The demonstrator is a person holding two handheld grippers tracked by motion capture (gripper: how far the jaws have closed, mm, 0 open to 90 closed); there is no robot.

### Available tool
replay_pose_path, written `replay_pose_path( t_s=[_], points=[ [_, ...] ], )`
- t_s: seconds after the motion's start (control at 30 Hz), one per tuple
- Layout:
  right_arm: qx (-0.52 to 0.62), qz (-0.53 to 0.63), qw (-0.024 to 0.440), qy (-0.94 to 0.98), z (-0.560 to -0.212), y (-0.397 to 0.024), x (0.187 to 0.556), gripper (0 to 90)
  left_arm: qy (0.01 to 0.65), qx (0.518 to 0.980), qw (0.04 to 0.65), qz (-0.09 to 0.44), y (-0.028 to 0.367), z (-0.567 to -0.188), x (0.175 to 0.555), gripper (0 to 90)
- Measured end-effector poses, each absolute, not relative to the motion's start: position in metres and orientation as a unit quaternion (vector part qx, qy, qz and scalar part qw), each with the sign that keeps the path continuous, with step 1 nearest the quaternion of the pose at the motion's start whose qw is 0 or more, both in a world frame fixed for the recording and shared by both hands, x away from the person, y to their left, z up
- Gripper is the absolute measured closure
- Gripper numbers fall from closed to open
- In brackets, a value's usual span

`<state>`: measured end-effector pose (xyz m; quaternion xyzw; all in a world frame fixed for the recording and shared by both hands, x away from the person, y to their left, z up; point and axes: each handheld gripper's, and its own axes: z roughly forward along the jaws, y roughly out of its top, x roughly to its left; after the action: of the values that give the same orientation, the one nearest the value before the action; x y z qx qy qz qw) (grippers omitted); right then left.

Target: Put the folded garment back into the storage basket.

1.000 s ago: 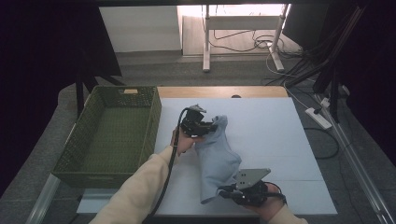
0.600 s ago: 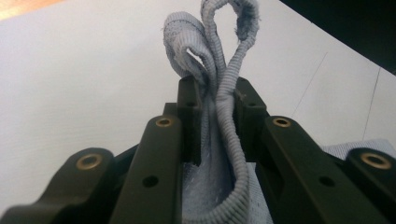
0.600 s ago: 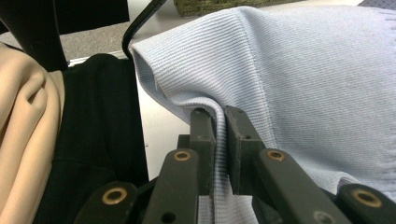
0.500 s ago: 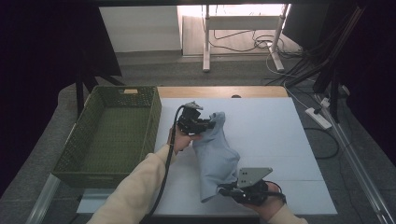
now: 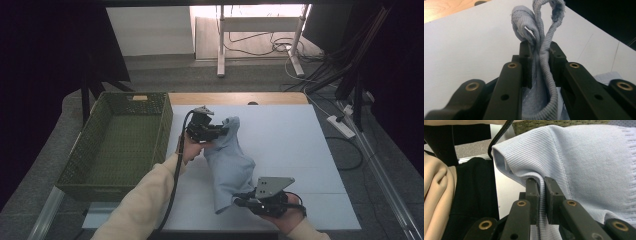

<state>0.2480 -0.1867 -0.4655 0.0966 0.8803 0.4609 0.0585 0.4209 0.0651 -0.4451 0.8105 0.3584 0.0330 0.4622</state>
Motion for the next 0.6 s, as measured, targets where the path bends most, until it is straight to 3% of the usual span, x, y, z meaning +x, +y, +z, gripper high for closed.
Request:
replay_pose_path(
  t_s=[0.6],
  points=[
    [0.089,0.475,0.065,0.873,-0.455,-0.181,0.255,82.2,0.359,0.807,0.467,0.041,0.074,-0.43,0.419,76.4]
  ],
)
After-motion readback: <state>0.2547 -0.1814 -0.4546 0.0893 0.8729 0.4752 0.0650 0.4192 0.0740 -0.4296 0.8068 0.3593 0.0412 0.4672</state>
